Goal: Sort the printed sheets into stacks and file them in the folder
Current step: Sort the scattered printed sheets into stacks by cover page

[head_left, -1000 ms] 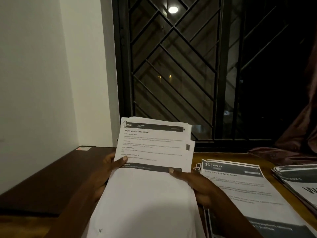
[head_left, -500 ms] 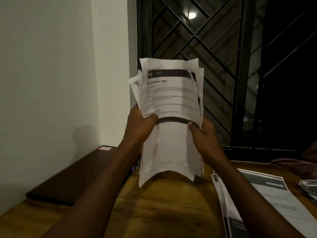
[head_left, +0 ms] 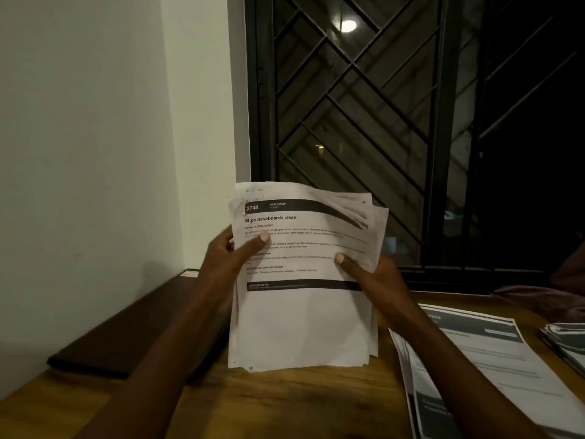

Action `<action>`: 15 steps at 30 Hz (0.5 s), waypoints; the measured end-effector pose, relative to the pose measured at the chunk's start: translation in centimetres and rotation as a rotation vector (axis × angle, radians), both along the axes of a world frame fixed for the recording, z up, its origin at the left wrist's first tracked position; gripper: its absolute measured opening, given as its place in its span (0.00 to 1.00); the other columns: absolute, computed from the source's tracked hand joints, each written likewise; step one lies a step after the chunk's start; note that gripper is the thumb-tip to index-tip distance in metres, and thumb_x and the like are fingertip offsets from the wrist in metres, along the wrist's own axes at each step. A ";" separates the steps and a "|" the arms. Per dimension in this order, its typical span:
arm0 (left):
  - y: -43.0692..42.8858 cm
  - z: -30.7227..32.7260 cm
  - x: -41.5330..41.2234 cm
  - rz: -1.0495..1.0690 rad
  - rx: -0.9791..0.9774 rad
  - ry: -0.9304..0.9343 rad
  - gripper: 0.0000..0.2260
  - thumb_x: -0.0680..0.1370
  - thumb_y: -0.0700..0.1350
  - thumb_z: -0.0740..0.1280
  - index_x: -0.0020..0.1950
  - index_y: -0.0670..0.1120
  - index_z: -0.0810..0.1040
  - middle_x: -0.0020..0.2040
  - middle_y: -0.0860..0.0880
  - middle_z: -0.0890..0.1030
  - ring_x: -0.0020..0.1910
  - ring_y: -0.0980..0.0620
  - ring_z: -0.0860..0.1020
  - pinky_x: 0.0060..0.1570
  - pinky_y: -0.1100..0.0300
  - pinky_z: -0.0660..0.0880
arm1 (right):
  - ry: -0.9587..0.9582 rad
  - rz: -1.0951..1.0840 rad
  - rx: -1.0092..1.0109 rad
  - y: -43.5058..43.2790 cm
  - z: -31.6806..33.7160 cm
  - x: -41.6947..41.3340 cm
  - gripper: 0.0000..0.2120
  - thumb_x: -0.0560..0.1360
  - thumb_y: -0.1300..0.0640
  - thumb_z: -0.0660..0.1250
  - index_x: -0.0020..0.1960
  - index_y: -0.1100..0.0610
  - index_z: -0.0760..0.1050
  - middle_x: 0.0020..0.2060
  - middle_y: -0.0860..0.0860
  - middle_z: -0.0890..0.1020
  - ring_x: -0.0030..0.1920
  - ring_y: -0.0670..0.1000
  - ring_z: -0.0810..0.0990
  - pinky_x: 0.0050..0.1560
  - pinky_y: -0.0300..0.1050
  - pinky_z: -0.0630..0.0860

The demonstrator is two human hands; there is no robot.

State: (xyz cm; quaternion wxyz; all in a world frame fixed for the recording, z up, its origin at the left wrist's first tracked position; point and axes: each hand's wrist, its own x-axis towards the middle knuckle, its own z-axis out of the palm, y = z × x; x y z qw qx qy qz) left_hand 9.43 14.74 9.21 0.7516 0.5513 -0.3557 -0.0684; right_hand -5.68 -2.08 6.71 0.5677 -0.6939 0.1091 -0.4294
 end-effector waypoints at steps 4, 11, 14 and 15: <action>-0.8 0.1 -1.0 -0.053 -0.074 0.074 0.12 0.74 0.40 0.70 0.57 0.41 0.79 0.49 0.43 0.85 0.45 0.47 0.85 0.40 0.57 0.82 | -0.115 0.051 0.110 1.3 1.1 1.1 0.01 0.75 0.52 0.67 0.47 0.48 0.76 0.42 0.46 0.83 0.44 0.46 0.83 0.38 0.37 0.80; 2.1 2.5 -0.7 -0.050 -0.025 -0.101 0.19 0.66 0.46 0.74 0.56 0.44 0.80 0.48 0.47 0.86 0.47 0.48 0.84 0.41 0.58 0.82 | -0.204 0.087 -0.059 0.2 3.4 -1.4 0.17 0.67 0.54 0.73 0.55 0.47 0.74 0.47 0.45 0.83 0.45 0.44 0.84 0.38 0.37 0.80; 1.4 -0.1 -1.4 -0.160 0.014 0.029 0.21 0.64 0.42 0.78 0.56 0.42 0.79 0.49 0.43 0.85 0.46 0.44 0.85 0.40 0.55 0.82 | -0.036 0.006 -0.054 0.3 1.4 -1.1 0.13 0.68 0.52 0.74 0.48 0.45 0.72 0.44 0.43 0.80 0.43 0.44 0.81 0.32 0.32 0.77; 1.0 -0.8 -1.6 -0.170 0.017 0.069 0.23 0.63 0.41 0.80 0.56 0.42 0.80 0.51 0.41 0.85 0.48 0.42 0.84 0.45 0.50 0.82 | -0.003 -0.013 -0.044 0.6 1.0 -0.8 0.13 0.69 0.51 0.73 0.48 0.46 0.71 0.44 0.42 0.79 0.42 0.42 0.80 0.31 0.31 0.76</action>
